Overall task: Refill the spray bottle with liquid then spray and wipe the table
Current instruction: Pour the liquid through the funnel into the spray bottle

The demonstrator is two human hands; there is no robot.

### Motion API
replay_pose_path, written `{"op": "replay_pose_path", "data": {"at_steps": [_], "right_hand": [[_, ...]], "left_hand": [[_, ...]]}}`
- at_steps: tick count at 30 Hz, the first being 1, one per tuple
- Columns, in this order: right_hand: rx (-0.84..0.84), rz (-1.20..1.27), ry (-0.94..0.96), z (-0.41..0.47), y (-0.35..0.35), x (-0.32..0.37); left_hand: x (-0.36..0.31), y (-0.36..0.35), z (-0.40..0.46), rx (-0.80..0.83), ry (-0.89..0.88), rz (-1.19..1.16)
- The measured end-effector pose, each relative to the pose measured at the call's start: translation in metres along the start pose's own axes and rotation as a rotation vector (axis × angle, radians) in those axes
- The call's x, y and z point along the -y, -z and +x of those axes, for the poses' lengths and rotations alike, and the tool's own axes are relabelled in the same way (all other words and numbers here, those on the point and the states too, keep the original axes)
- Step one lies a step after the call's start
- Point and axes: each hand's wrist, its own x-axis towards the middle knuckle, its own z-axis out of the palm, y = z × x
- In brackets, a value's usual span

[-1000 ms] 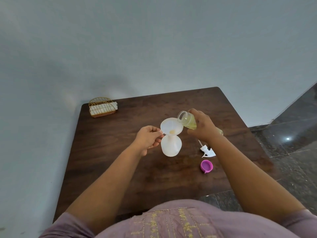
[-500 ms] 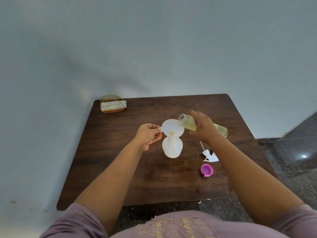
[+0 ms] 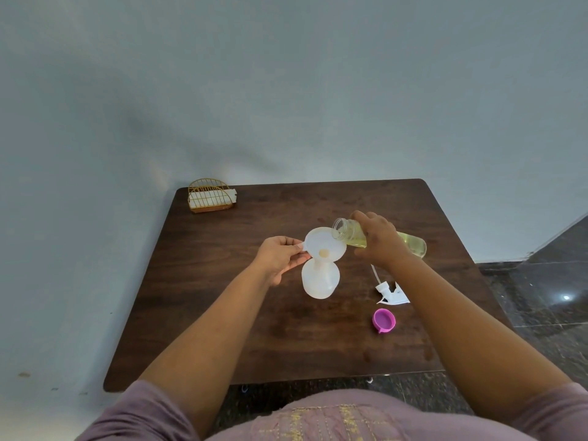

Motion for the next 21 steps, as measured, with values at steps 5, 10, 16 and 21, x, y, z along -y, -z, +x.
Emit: {"op": "replay_pose_path", "data": {"at_steps": [5,10,16,21], "right_hand": [[0.015,-0.035,0.017,-0.0021,-0.0003,-0.0004],[0.014,-0.072,0.039,-0.0021,-0.0002,0.0],[0.014,-0.087,0.049,-0.0012,0.0003,0.001],[0.019,-0.11,0.053,-0.0022,0.0017,-0.0007]], "left_hand": [[0.001,-0.0014,-0.0015,0.0,0.001,-0.006],[0.0003,-0.0014,-0.0027,0.002,0.001,-0.018],[0.0014,-0.0031,-0.0023,-0.004,0.005,-0.018],[0.002,-0.003,-0.0024,-0.01,-0.001,-0.017]]}}
